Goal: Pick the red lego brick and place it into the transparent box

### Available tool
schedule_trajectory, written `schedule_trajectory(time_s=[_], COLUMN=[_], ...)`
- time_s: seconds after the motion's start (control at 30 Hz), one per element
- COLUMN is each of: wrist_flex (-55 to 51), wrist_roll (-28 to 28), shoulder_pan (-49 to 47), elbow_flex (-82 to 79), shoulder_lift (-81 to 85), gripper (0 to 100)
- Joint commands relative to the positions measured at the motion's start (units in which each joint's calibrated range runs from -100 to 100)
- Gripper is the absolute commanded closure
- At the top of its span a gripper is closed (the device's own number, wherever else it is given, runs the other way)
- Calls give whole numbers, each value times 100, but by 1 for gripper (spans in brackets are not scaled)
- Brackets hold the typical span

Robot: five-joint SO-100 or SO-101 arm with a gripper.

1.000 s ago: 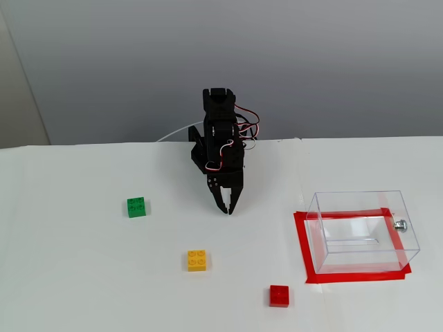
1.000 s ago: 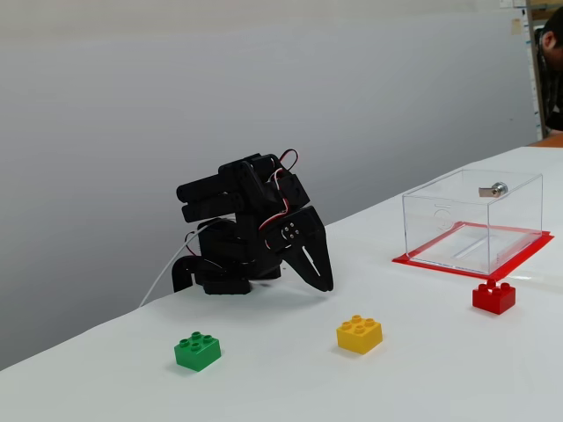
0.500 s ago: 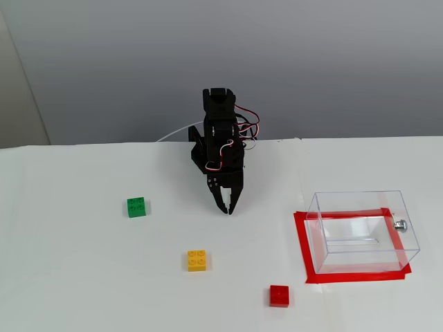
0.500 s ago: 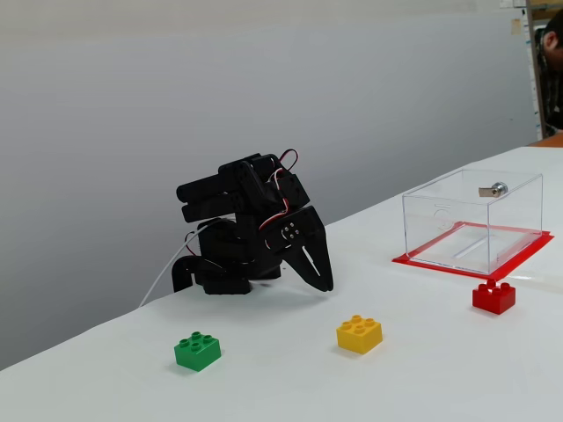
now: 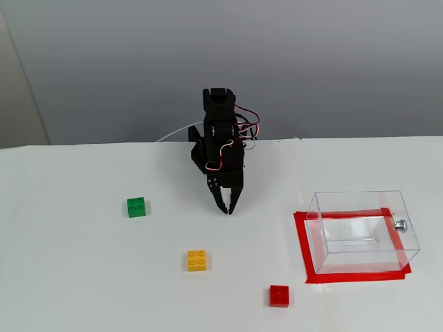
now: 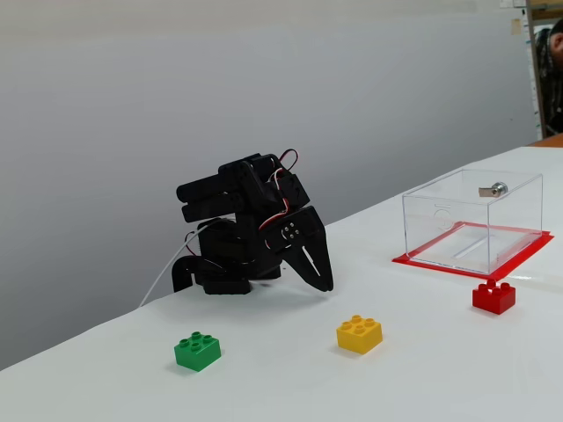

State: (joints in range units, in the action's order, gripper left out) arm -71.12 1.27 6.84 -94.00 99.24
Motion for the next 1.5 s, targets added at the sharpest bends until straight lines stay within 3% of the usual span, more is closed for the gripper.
schedule_trajectory(time_s=[0.0,1.1,1.3,1.47], wrist_flex=[-24,19,768,1594], wrist_roll=[-2,24,-7,-12], shoulder_pan=[-22,-29,8,30], elbow_flex=[96,639,837,1398], shoulder_lift=[51,-34,-255,-1400], gripper=[99,99,99,99])
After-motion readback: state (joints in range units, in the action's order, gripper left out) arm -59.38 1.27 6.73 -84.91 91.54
